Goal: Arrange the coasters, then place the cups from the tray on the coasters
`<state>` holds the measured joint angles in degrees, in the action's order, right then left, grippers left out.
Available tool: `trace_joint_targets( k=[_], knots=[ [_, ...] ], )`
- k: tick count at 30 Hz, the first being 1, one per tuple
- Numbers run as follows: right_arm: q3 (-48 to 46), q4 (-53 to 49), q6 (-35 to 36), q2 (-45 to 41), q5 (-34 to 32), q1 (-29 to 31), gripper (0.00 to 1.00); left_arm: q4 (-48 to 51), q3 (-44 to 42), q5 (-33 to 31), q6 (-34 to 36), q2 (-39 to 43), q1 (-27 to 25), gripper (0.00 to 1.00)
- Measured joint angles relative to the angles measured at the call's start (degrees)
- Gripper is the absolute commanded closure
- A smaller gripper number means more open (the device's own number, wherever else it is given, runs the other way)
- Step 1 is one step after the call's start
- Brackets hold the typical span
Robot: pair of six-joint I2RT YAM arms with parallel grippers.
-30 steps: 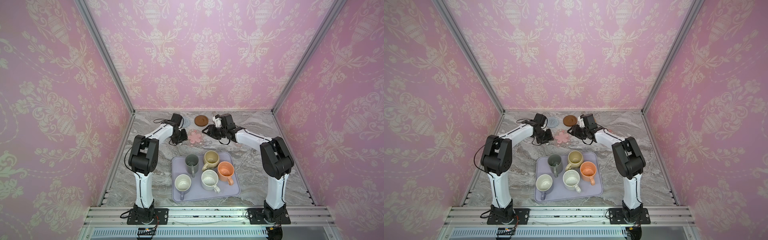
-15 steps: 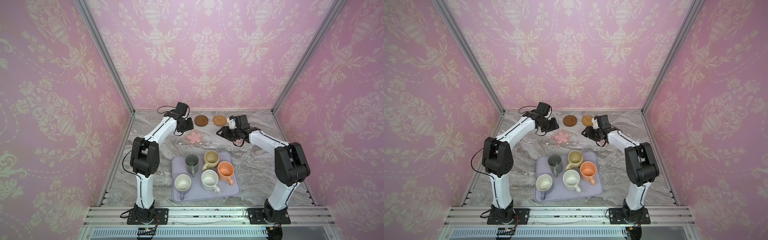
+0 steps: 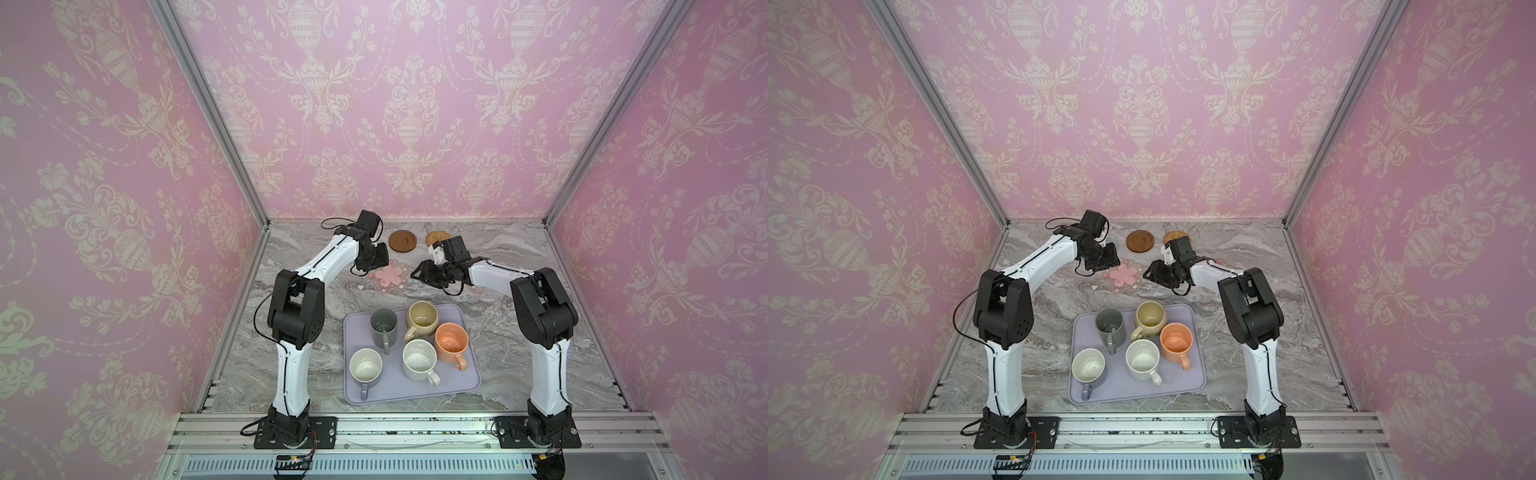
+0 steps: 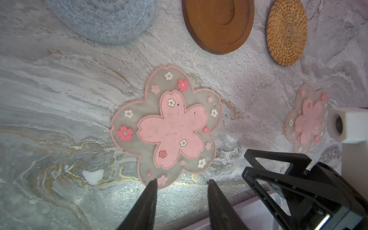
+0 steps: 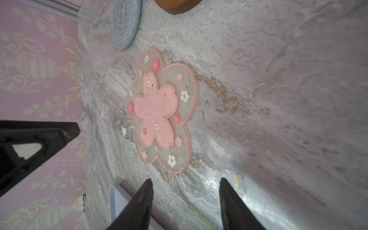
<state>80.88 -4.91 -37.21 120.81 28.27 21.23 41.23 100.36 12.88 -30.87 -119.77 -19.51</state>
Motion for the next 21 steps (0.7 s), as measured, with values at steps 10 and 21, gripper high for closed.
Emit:
trace_joint_targets(
  k=[10,21],
  knots=[
    [6.03,0.04,-1.62,4.87,0.31,0.33,0.45,-3.67,-8.02,2.25,-0.09,-0.02,2.51,0.56],
    [9.16,-1.95,-1.64,7.52,0.17,4.31,0.45,-7.98,-13.33,3.93,-0.50,0.02,4.76,0.56]
  ],
)
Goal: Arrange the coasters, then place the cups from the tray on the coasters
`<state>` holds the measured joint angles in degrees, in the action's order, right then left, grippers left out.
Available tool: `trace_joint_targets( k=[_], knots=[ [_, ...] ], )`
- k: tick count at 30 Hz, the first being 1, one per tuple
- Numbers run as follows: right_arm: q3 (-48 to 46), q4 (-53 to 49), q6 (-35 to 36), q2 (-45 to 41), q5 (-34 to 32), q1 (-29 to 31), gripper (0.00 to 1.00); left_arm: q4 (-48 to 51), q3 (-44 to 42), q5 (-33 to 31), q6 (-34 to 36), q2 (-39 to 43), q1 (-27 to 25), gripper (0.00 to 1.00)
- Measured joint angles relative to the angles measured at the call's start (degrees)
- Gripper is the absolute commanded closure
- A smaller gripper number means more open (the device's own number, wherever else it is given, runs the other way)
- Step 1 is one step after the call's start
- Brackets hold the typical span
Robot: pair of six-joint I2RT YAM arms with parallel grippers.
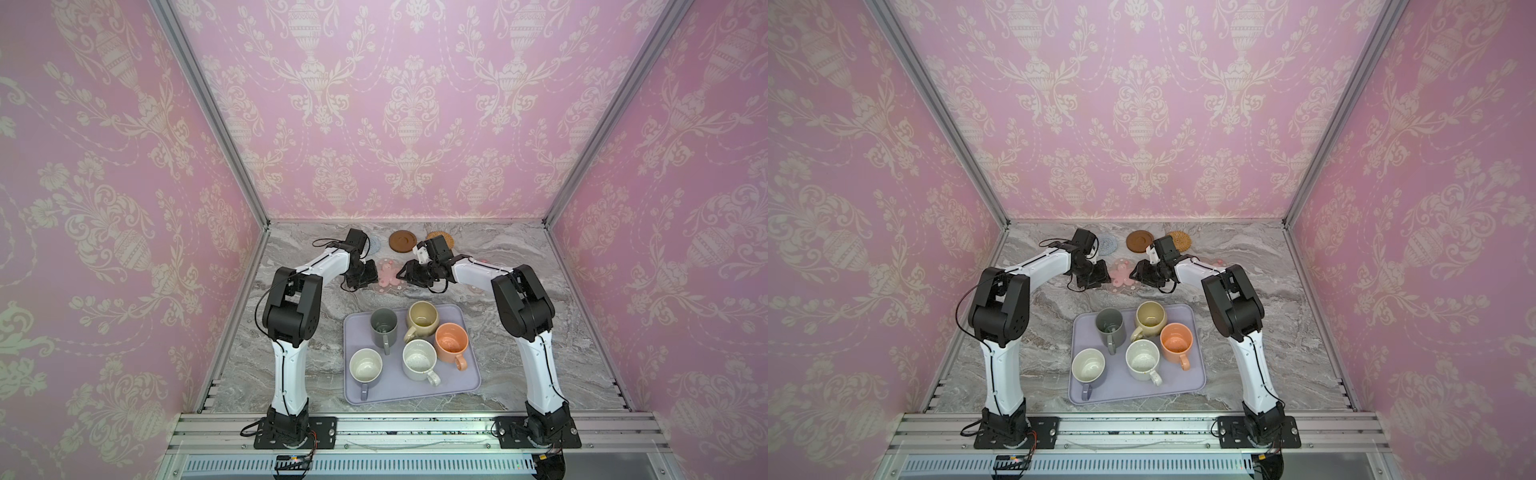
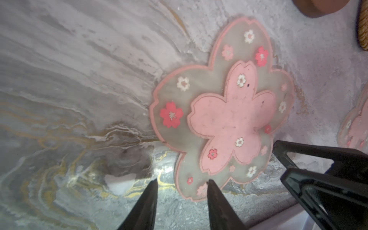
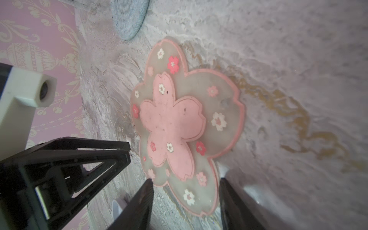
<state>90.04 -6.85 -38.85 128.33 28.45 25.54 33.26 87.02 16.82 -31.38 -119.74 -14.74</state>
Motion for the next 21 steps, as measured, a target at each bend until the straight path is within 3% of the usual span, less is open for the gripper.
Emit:
trace_joint_targets(
  k=[15,21],
  knots=[
    [-0.74,-0.61,-0.15,-0.87,-1.81,0.28,0.45,-1.07,-2.84,0.85,0.02,3.61,1.46,0.56],
    [-3.04,-1.60,-0.13,-4.00,-2.45,-1.33,0.45,1.42,1.53,1.14,0.52,3.82,1.03,0.56]
  ],
)
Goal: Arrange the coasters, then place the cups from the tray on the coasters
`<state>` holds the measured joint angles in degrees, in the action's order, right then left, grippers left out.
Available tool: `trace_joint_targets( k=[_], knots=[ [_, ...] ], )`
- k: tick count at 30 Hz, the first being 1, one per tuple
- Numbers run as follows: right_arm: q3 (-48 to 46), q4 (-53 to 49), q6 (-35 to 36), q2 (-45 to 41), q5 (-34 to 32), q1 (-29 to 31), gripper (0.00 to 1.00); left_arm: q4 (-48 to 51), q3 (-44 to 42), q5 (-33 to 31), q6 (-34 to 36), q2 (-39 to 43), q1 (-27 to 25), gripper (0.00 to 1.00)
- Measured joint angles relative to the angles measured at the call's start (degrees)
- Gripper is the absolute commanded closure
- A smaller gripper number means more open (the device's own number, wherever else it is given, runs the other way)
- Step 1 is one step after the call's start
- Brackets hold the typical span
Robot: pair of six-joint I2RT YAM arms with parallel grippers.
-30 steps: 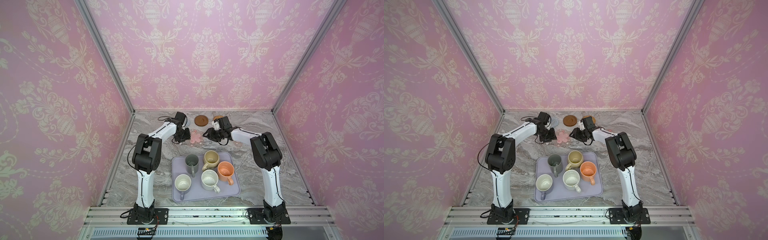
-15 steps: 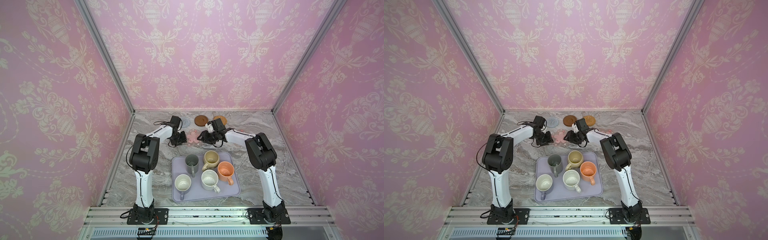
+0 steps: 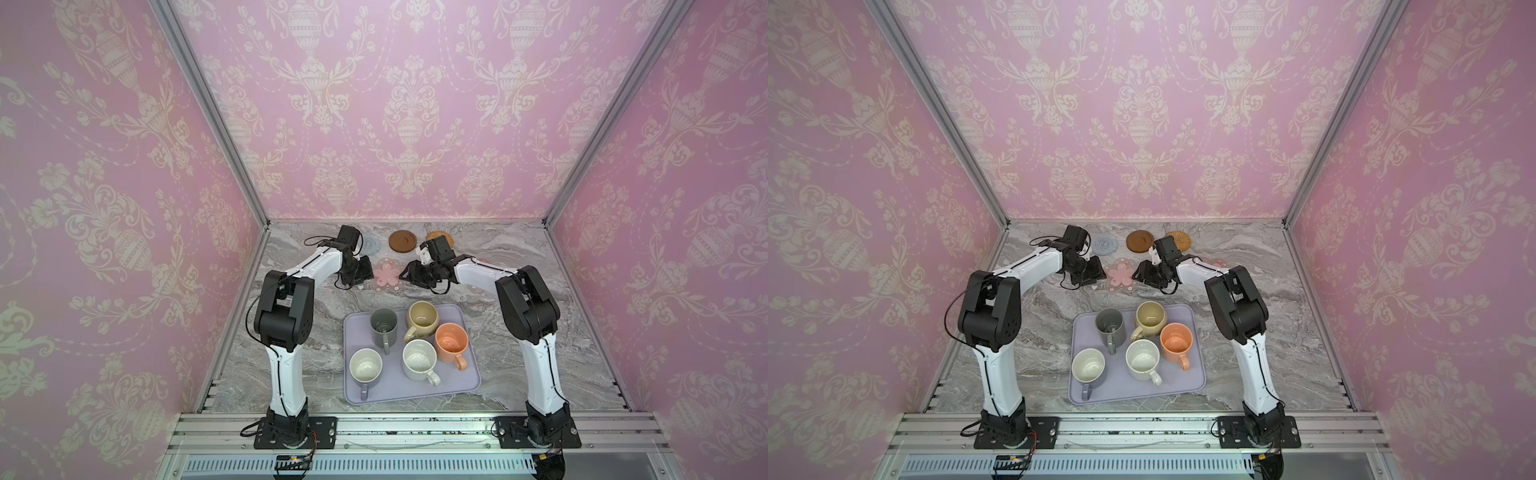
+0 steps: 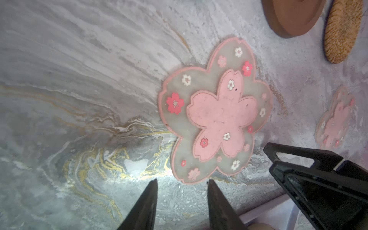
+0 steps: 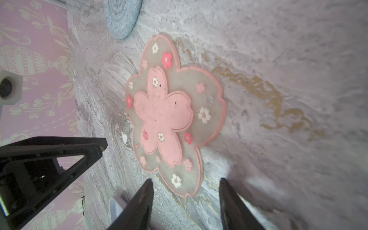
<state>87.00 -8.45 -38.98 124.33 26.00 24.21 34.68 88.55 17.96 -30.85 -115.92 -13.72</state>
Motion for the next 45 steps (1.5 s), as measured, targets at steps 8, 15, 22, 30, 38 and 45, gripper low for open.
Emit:
trace_joint_targets(
  k=[8,15,22,30,38,45],
  knots=[
    [-6.56,0.22,1.11,-11.04,-0.72,-5.86,0.44,3.72,15.98,1.27,1.46,-3.65,-5.68,0.56],
    [-12.94,-0.57,4.57,-17.20,-1.62,-13.31,0.42,4.37,25.31,4.33,1.38,-12.35,-11.02,0.56],
    [-16.48,-2.10,7.26,-19.39,-1.81,-21.79,0.41,0.68,30.12,8.70,-1.95,-20.63,-14.29,0.56],
    [-16.44,-1.79,9.03,-18.38,-1.18,-31.39,0.41,0.94,44.11,9.86,-4.72,-29.29,-19.50,0.56],
    [-14.73,0.09,8.98,-11.28,0.92,-36.65,0.41,1.25,49.13,10.27,-8.76,-33.46,-21.79,0.56],
    [-10.75,1.16,8.98,-5.88,2.86,-36.83,0.41,1.81,50.84,10.27,-11.54,-36.63,-21.77,0.56]
  ],
)
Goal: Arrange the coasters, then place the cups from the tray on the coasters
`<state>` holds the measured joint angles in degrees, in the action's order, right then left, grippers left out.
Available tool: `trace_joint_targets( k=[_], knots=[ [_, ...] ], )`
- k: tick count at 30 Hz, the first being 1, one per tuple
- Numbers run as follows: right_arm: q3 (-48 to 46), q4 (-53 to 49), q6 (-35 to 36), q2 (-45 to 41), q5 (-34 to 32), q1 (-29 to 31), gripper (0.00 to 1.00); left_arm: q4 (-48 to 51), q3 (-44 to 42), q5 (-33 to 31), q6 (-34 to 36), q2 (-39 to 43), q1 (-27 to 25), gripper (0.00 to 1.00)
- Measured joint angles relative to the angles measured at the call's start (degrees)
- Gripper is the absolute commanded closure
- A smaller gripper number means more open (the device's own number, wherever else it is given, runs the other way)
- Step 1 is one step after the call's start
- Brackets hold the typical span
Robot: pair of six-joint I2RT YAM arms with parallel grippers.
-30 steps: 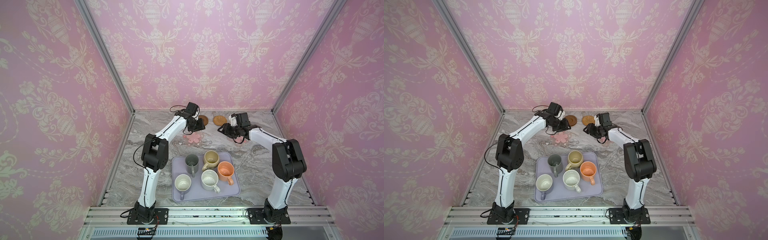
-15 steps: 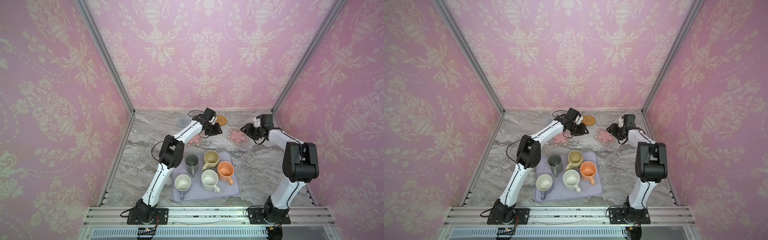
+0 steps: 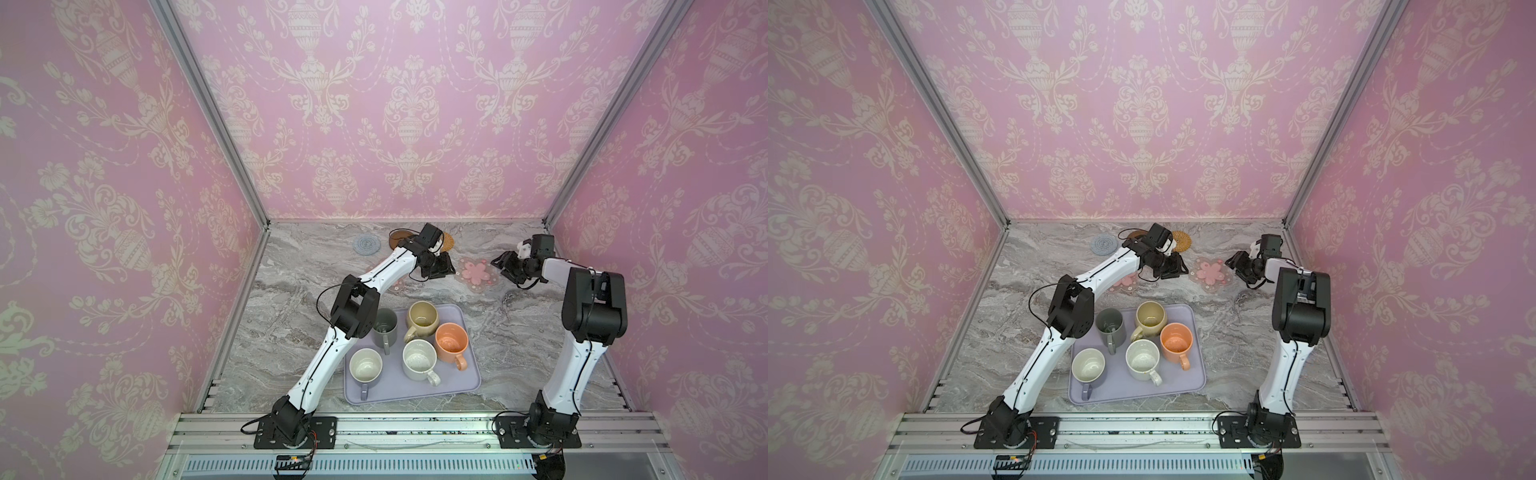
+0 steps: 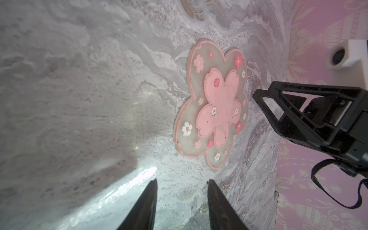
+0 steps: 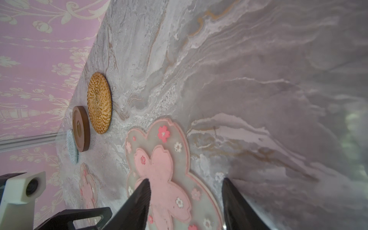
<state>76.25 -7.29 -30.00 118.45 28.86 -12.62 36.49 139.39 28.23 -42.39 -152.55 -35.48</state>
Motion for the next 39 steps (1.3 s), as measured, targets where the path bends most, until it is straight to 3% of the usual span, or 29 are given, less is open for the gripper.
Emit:
trace_joint_targets(
  k=[18,39],
  knots=[
    [0.09,1.77,-0.39,1.36,4.24,3.85,0.41,-0.20,1.05,0.07,-4.17,-1.79,-0.70,0.56],
    [-10.91,5.84,-1.70,-5.64,3.63,7.52,0.41,-3.13,-2.80,1.51,-5.42,-0.44,-1.07,0.55]
  ],
)
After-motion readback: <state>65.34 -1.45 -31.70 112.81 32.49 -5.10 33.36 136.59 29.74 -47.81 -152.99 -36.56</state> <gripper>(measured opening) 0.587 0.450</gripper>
